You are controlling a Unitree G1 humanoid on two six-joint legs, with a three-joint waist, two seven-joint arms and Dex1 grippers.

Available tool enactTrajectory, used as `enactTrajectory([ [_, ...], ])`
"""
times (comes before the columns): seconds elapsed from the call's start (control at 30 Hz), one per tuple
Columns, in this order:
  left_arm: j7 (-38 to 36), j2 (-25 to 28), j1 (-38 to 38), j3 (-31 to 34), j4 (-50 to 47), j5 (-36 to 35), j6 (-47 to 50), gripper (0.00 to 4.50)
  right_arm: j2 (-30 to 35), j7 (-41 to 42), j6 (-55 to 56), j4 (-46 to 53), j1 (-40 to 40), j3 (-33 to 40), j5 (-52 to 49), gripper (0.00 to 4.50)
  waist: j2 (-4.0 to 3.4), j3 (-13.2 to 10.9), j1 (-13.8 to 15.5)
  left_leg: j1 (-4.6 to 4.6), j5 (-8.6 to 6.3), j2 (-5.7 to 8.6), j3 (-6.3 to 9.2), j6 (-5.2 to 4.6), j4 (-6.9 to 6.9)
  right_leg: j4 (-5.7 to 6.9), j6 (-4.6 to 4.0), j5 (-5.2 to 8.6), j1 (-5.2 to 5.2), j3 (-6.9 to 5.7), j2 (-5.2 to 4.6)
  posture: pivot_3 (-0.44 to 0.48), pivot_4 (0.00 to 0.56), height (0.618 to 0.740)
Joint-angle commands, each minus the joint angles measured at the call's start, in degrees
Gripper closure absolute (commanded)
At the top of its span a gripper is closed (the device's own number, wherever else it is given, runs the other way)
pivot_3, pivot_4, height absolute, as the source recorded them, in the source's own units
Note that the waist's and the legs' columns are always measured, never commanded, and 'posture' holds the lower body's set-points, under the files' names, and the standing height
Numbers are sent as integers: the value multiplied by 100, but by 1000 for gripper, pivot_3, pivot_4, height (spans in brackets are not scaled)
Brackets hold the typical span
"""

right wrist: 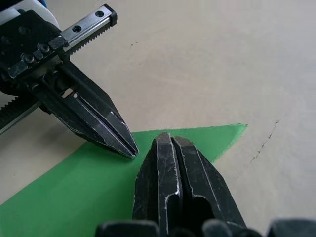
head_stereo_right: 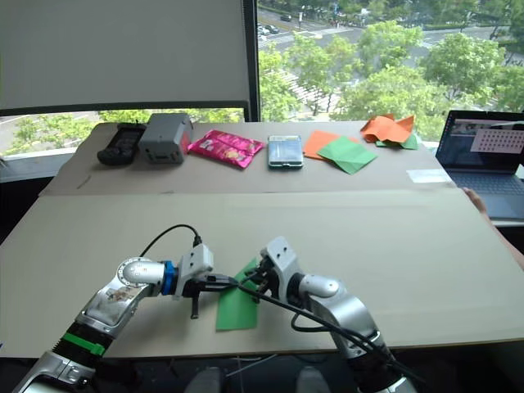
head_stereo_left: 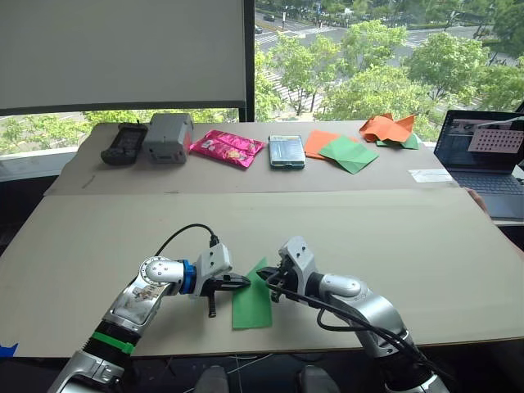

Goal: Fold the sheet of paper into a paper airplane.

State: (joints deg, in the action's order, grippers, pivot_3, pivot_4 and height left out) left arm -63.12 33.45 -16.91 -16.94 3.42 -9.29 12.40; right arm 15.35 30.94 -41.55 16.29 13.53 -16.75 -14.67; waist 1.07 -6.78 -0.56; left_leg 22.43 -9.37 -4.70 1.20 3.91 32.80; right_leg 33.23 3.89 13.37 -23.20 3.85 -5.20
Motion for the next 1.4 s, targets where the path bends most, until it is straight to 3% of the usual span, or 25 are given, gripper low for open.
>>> enactTrajectory([
  [0.03, 71, -10, 121, -222, 272, 289, 77, 4472, -70, -44, 345, -234, 298, 85, 105, 4500, -3, 2, -12, 0, 0, 0, 0, 0, 0, 0, 0, 0, -1, 0, 0, 0, 150, 718],
  [0.37, 182, 16, 195, -201, 165, 342, 110, 4472, 6, 232, 867, -1452, 612, -53, 439, 4500, -15, 10, -18, -2, 1, 1, 1, -2, 2, 1, 0, 0, 8, 0, 3, 0, 150, 718],
  [1.4, 198, 103, 197, -341, 211, 522, 105, 4472, 230, 598, 596, -601, 8, -619, 718, 4500, -11, 54, -26, -12, 0, 1, 5, -1, 2, 5, 0, 0, 9, 0, 4, 0, 150, 718],
])
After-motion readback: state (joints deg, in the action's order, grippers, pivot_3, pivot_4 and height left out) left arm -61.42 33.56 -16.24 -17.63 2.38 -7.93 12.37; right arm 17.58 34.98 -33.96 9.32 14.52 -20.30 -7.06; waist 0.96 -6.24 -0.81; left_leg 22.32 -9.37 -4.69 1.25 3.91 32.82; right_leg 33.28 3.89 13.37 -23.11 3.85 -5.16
